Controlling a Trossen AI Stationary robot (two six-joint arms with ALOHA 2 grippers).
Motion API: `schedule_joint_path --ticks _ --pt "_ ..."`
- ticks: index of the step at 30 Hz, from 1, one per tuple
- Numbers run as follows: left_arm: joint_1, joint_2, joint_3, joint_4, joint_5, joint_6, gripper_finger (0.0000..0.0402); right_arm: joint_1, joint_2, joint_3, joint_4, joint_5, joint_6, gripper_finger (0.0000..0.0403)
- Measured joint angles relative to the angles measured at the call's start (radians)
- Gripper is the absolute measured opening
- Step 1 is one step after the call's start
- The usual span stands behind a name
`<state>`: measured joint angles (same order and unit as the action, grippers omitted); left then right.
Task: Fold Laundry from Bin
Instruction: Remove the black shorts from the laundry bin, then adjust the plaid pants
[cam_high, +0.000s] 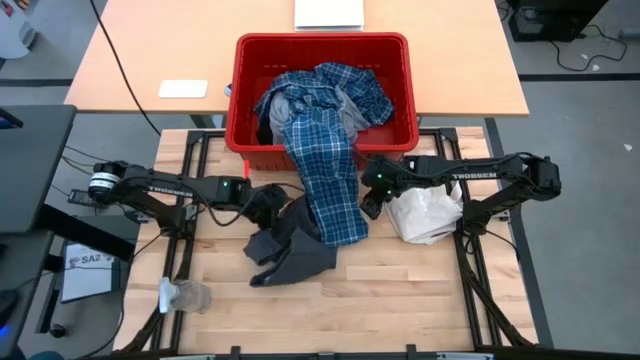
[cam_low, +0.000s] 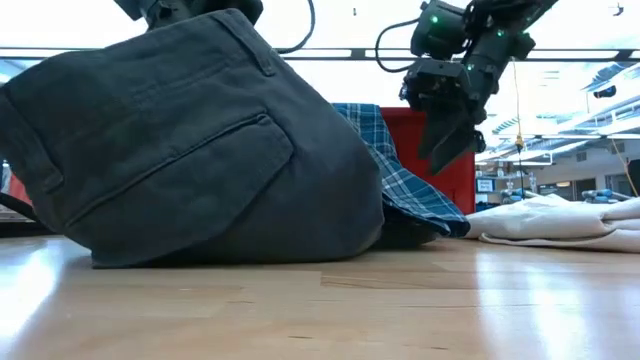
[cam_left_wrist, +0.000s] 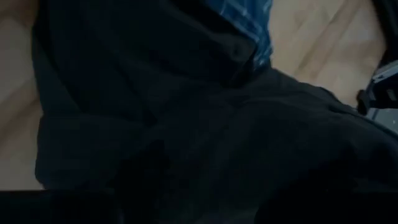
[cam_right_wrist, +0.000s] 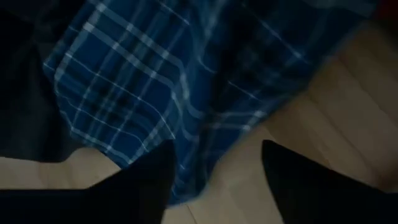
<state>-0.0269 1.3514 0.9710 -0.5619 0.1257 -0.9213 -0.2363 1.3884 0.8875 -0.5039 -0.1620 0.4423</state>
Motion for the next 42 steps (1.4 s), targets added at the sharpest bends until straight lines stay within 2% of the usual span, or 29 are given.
schedule_joint_path --ticks 4,6,9,12,20,27,31,36,42 --pt "0.029 -0.013 0.000 0.004 0.019 -0.011 0.0318 0.005 0.000 -0.068 0.171 -0.019 0.057 0.0295" --pt "0.054 -0.028 0.000 0.004 0.039 -0.014 0.0322 0.007 0.000 -0.099 0.232 -0.009 0.096 0.0298" --pt "0.087 -0.058 0.000 0.002 0.044 -0.022 0.0322 0.007 0.000 -0.145 0.317 0.021 0.117 0.0281" --pt "0.116 -0.077 0.000 -0.014 0.046 -0.046 0.0323 0.006 0.000 -0.181 0.377 0.026 0.125 0.0246" --pt "0.148 -0.089 0.001 -0.030 0.047 -0.036 0.0323 0.007 0.000 -0.281 0.538 0.000 0.136 0.0121" --pt "0.149 -0.094 0.000 0.052 0.047 -0.052 0.0323 0.007 0.000 -0.299 0.584 -0.116 0.131 0.0016" --pt "0.149 -0.106 0.001 0.143 0.015 -0.042 0.0323 0.007 0.000 -0.299 0.680 -0.184 0.178 0.0007" --pt "0.148 -0.128 0.001 0.280 -0.003 0.072 0.0311 0.006 -0.003 -0.299 0.879 -0.270 0.295 0.0004" --pt "0.073 -0.137 0.001 0.568 -0.038 0.395 0.0276 -0.028 -0.009 -0.298 1.232 -0.331 0.506 0.0002"
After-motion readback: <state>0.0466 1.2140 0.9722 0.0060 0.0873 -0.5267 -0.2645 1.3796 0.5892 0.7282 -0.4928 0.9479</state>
